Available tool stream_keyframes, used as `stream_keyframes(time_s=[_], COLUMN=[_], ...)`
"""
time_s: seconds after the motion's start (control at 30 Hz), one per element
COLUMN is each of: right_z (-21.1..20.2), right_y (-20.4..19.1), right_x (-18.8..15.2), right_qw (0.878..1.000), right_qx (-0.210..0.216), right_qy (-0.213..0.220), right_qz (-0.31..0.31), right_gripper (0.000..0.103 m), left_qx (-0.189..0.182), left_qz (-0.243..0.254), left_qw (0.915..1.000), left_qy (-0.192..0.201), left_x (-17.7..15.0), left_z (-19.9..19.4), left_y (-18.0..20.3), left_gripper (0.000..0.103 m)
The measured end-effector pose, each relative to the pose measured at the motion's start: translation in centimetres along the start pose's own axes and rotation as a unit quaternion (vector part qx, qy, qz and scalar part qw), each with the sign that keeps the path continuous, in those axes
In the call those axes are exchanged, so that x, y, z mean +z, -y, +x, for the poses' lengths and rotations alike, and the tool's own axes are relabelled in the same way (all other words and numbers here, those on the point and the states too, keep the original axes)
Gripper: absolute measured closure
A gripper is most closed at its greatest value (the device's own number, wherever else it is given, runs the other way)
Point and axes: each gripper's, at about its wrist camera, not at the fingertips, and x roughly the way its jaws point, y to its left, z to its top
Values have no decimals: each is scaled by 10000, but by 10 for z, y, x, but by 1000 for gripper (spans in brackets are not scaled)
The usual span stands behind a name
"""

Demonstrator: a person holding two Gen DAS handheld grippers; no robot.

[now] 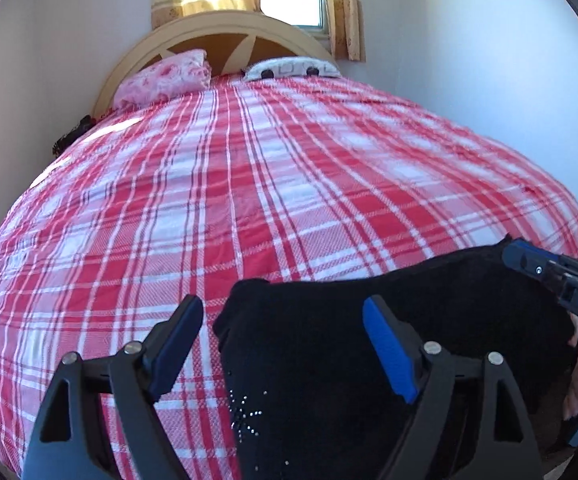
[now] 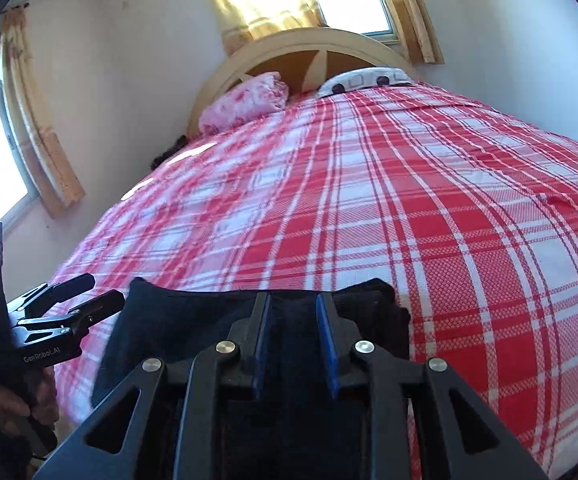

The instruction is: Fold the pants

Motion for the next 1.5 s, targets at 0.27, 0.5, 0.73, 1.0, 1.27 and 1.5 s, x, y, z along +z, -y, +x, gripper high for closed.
stream_keyframes(time_s=[0.27,0.5,0.73,1.0,1.27,1.5], right_z=[14,-38,-50,-35,-54,-59], right_y=[36,6,-67,-35,-33,-47], right_x=[-5,-7,-55,-72,-50,-40], right_qw=[9934,9913,9939,9973,9900,9913], right_qx=[602,809,729,482,1037,929], right_qy=[129,593,-53,-551,-484,-326], right_qz=[968,856,-832,-50,830,879], right_gripper=[78,77,68,68,57,56], left_qx=[-267,-23,32,196,251,246], left_qz=[-437,-392,-188,-169,-87,9], left_qw=[9982,9991,9995,9986,9994,9996], left_qy=[-319,-148,-271,-454,-231,-130], left_x=[-24,-36,-56,-62,-54,-51], left_z=[-1,-30,-34,-34,-55,-63], left_y=[-20,-18,-15,-7,3,11], left_gripper=[18,18,18,18,18,18])
